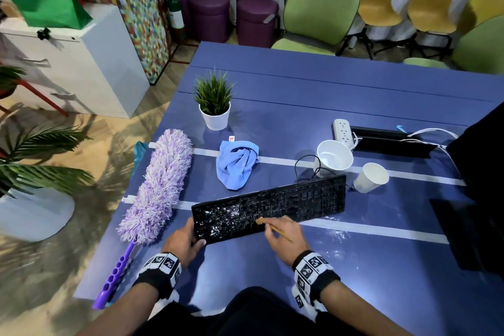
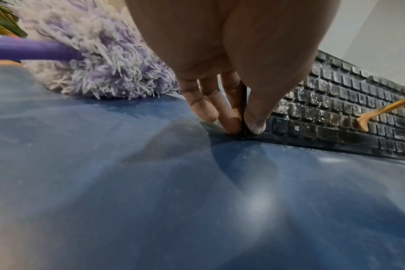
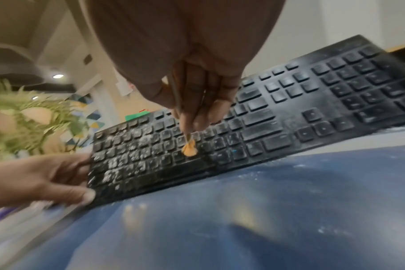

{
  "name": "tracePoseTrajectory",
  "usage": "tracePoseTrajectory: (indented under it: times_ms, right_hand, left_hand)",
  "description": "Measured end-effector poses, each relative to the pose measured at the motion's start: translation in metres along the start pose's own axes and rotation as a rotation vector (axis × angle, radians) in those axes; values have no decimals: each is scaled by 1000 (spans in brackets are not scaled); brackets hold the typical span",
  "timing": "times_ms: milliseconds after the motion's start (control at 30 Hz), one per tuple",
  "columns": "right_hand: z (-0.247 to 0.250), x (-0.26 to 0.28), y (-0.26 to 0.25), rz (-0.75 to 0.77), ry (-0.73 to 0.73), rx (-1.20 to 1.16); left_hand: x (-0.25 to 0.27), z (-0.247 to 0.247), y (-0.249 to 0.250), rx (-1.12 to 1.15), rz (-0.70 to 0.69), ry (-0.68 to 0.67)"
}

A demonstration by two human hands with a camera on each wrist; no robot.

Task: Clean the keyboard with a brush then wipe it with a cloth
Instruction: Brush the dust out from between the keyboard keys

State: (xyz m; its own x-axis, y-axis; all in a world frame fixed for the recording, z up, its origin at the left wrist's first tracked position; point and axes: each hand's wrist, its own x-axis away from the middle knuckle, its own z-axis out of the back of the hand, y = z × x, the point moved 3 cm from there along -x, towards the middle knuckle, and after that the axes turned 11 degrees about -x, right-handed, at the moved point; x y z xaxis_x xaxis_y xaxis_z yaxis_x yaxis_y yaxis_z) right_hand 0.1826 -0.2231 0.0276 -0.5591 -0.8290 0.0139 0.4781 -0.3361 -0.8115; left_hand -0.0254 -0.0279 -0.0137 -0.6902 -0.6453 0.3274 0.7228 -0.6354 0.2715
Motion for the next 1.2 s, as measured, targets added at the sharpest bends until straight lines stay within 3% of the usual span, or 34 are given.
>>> tracePoseTrajectory:
  times_ms: [100,233,367,433,533,733,900,1133,1200]
  right_hand:
    - [-15,2,-12,46,-160,6]
    - [-11,-1,-9,20,-63,-1]
    - [-28,-3,-27,116,-281,40]
    - [-24,-5,-30,86,-236,30]
    - [-5,-7,-21,-9,-40,8]
    - [-41,-6,-40,145,-303,41]
    - [-21,-14,-27,6,-139,67]
    - [-61,-7,-57,152,-368,116]
    - [-61,-9,-61,175,-359,121]
  left_hand:
    - [-2,-1,-3,15,7,-8]
    - [-1,-2,0,23,5,0]
    - [-3,-1,-4,61,24,-8]
    - [-2,-1,-3,114,19,-6]
    - [1,-1,0,185,14,2]
    - [3,4,1,213,-18,-17]
    - [6,8,2,205,-51,-10]
    - [7,7,2,191,-45,-7]
    - [6,6,3,176,-50,-10]
